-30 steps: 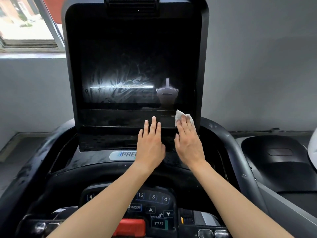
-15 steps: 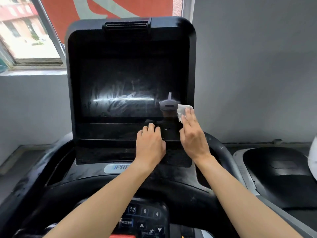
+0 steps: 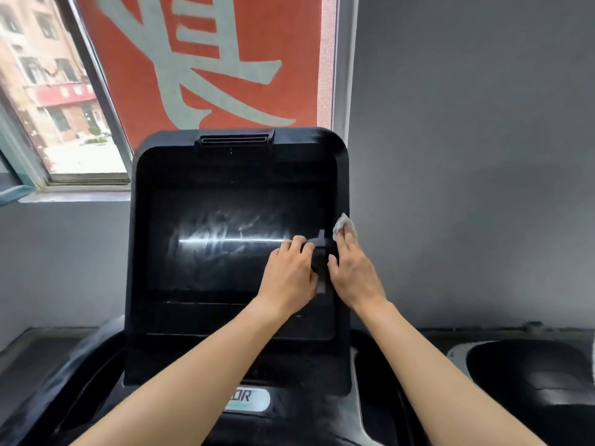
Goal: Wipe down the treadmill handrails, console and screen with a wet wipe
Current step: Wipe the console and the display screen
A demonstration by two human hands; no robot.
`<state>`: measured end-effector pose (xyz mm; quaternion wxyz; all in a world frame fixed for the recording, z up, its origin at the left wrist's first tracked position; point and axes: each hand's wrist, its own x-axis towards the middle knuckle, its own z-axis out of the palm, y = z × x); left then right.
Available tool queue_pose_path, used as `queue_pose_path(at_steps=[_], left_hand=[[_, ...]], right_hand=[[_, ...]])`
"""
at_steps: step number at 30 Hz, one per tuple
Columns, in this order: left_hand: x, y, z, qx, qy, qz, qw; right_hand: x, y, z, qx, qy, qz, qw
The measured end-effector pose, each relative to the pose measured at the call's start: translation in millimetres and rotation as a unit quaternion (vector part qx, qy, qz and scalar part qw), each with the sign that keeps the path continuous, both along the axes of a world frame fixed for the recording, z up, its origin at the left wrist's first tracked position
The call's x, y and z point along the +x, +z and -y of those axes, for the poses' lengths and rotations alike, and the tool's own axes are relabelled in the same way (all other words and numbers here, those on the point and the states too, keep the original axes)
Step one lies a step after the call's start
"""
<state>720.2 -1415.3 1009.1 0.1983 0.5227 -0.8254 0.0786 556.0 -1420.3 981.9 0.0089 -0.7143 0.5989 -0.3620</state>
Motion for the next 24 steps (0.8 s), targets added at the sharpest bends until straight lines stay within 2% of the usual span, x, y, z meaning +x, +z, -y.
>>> queue_pose_path(at_steps=[6, 14, 19, 24], left_hand=[[4.7, 36.8, 52.9, -0.033, -0.019, 0.0, 0.999], [5.9, 58.6, 102.0, -0.095, -0.037, -0.046, 0.994], [11.4, 53.4, 111.5, -0.112, -0.048, -0.036, 0.992], [13.7, 46.5, 117.5, -0.126, -0.047, -0.038, 0.99]], right_hand=[[-2.1, 41.7, 57.2, -0.041, -0.028, 0.005, 0.999], [8.4, 100.7, 130.7, -0.073, -0.077, 0.005, 0.994], [13.7, 73.2, 114.3, -0.135, -0.078, 0.0, 0.988], [11.5, 51.3, 99.5, -0.147, -0.074, 0.001, 0.986]])
